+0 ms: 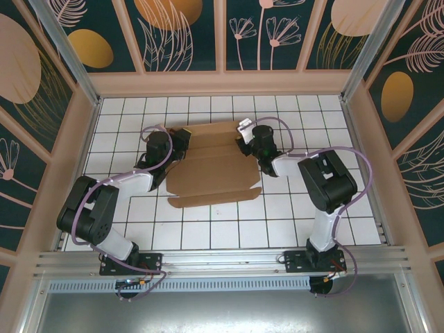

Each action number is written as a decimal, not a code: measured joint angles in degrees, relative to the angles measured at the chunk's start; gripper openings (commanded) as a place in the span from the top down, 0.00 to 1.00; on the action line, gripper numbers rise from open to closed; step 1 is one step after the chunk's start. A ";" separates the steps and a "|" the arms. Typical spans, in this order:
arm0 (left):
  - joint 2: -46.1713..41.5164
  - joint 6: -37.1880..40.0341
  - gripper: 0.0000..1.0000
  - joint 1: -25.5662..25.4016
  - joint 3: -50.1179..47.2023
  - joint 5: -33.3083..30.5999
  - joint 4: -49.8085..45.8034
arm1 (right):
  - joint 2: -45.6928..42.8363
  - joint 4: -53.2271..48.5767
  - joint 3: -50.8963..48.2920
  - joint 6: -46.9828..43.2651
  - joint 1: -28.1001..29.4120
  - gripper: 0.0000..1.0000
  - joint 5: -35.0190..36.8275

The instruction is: Fold the paper box

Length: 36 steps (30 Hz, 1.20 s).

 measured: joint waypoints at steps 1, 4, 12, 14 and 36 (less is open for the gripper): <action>0.09 -0.02 1.00 0.00 0.04 0.04 0.00 | 0.00 -0.02 0.00 0.39 0.02 0.81 0.57; 0.39 -0.02 1.00 0.00 0.33 0.20 0.02 | 0.00 -0.02 -0.02 1.57 0.26 0.83 1.92; 1.46 0.66 0.71 0.00 0.37 4.37 0.76 | -2.75 2.27 -4.79 5.40 2.16 0.89 9.31; 1.44 1.51 0.65 0.00 0.26 5.81 0.28 | -4.57 2.49 -6.88 6.01 2.16 0.88 9.81; -0.94 8.44 0.75 -0.11 0.20 9.84 -4.31 | -12.87 4.33 -16.87 9.84 1.40 0.39 1.81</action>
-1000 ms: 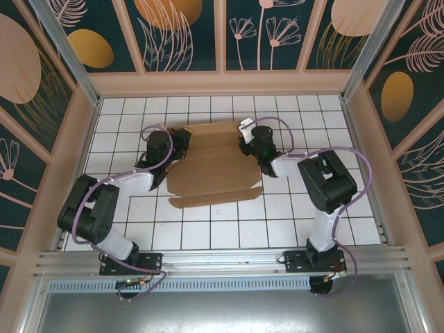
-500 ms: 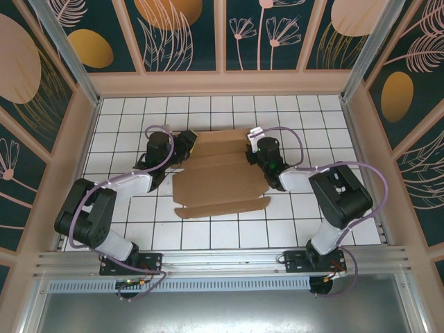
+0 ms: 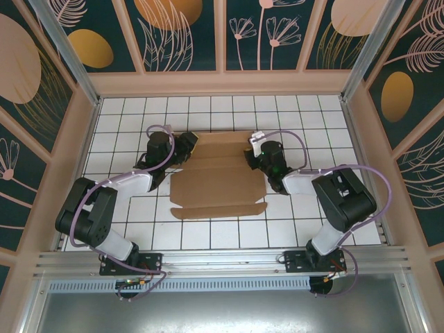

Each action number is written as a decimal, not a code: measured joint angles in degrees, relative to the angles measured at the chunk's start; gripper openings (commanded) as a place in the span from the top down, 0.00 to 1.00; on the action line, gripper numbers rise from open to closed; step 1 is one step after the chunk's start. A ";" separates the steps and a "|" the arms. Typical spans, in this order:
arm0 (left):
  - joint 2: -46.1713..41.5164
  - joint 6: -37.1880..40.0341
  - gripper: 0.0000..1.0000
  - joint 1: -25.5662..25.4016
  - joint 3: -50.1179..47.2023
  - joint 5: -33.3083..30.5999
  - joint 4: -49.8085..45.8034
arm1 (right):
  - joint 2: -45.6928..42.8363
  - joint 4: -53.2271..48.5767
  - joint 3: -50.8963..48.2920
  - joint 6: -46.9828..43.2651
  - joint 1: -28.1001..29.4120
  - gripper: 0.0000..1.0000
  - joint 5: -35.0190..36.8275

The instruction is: Fold the paper box

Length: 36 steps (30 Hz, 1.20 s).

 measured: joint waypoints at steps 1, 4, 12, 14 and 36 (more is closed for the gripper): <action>0.20 0.07 0.76 0.00 0.26 0.07 0.15 | -0.63 0.63 -1.11 -0.17 0.02 0.35 -0.50; 1.14 0.13 0.80 0.00 1.31 0.00 0.44 | -4.37 2.27 -5.40 -0.98 0.04 0.31 -2.05; 1.51 0.20 0.83 0.00 2.05 0.00 0.35 | -12.90 7.74 -10.27 -4.24 -0.59 0.33 -3.52; 1.60 0.22 0.83 0.00 2.32 0.02 0.17 | -11.17 7.56 -8.59 -4.52 -0.94 0.34 -3.50; 3.15 0.22 0.84 0.07 3.91 0.57 -0.02 | 3.50 6.08 -0.04 -0.02 -1.68 0.92 0.90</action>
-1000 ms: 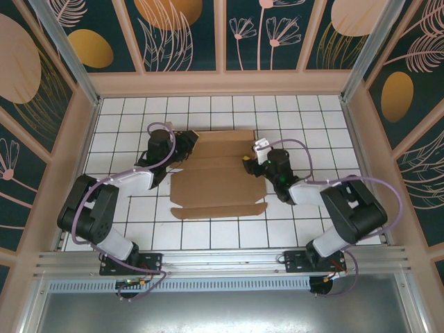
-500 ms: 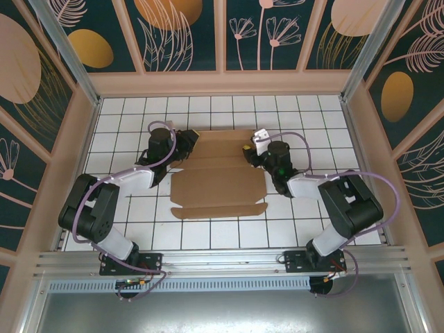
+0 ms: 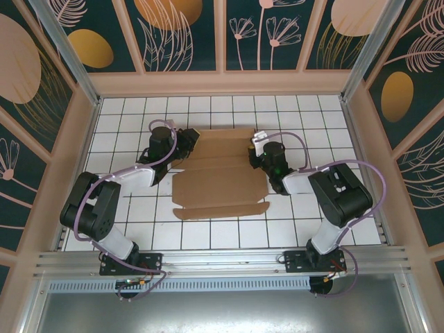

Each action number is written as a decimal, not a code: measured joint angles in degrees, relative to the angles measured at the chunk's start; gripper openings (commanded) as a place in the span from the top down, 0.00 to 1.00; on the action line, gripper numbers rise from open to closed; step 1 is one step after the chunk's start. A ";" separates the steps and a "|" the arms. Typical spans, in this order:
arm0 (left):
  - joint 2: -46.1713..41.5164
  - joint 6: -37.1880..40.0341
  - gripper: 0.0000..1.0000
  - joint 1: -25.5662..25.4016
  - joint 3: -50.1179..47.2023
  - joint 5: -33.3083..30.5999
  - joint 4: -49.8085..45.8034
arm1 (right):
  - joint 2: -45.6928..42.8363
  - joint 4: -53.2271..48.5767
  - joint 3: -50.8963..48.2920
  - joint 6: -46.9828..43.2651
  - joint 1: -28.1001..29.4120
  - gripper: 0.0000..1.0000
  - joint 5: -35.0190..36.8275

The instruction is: Fold the paper box

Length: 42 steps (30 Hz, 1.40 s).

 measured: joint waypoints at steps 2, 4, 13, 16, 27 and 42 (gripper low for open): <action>0.00 -0.02 0.81 0.00 0.00 0.07 0.00 | 0.46 0.07 0.48 0.59 -0.22 0.93 0.79; 0.00 0.09 0.72 0.00 0.00 0.17 -0.17 | 0.50 0.07 0.55 0.70 -0.09 0.94 1.62; -5.64 3.23 0.48 -0.13 -2.99 0.87 -7.34 | 0.02 2.64 -1.77 1.79 2.21 0.97 7.08; -11.72 5.90 0.45 -0.15 -5.70 0.63 -13.22 | -1.33 3.48 -3.82 2.21 2.23 0.98 7.45; -40.87 20.72 0.42 -0.17 -9.92 -12.28 -39.15 | -3.32 2.58 -5.01 3.26 2.23 1.00 7.48; -24.65 33.44 0.42 0.96 13.70 -9.86 -47.32 | -3.93 2.60 -5.97 3.28 2.23 0.99 7.45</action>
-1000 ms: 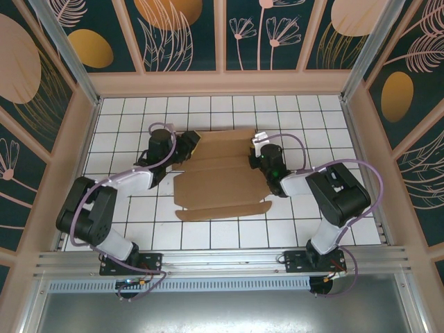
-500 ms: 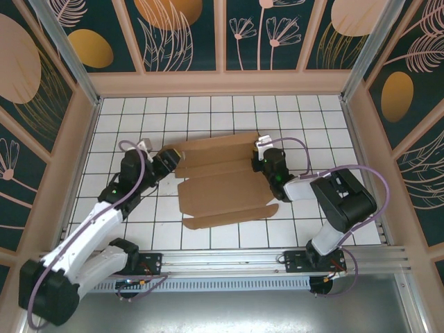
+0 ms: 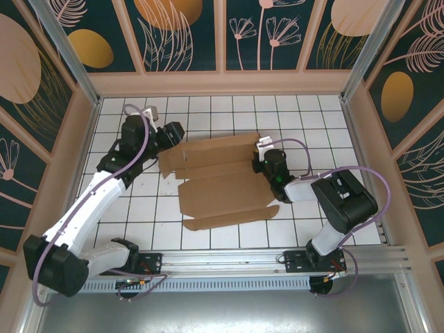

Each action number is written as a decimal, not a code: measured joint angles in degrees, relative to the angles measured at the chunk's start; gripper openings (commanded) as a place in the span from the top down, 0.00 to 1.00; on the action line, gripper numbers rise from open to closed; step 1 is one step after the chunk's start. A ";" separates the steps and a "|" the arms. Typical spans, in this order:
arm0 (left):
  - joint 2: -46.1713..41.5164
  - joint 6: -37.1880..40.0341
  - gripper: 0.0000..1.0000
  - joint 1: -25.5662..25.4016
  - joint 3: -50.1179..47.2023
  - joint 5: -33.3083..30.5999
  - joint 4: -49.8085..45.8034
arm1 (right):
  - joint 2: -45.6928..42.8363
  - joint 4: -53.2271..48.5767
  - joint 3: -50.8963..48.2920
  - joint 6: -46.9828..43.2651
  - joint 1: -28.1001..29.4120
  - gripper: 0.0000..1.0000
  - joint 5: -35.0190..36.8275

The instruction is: Fold the paper box

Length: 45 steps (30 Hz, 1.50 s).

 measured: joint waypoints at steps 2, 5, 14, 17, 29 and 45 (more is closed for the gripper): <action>2.14 -0.02 0.42 0.28 -0.33 1.44 -0.22 | 0.00 0.00 -0.02 0.00 0.00 0.98 0.02; 3.91 -0.31 0.42 0.39 -1.90 3.13 -0.24 | 0.00 0.00 0.00 0.00 0.00 0.98 0.02; 4.72 -3.45 0.43 0.42 -9.40 6.10 3.74 | 0.00 0.00 0.00 -0.04 0.44 0.98 0.09; 5.16 -4.17 0.43 0.57 -10.40 6.34 5.62 | 0.00 0.00 0.00 -0.02 0.92 0.98 0.07; 5.38 -6.75 0.48 1.57 -18.08 8.15 21.29 | 0.00 0.00 0.00 -0.02 1.03 0.98 0.02; 8.57 -15.17 0.84 2.27 -23.85 12.72 37.62 | -0.26 -0.90 0.00 0.07 1.07 1.00 1.18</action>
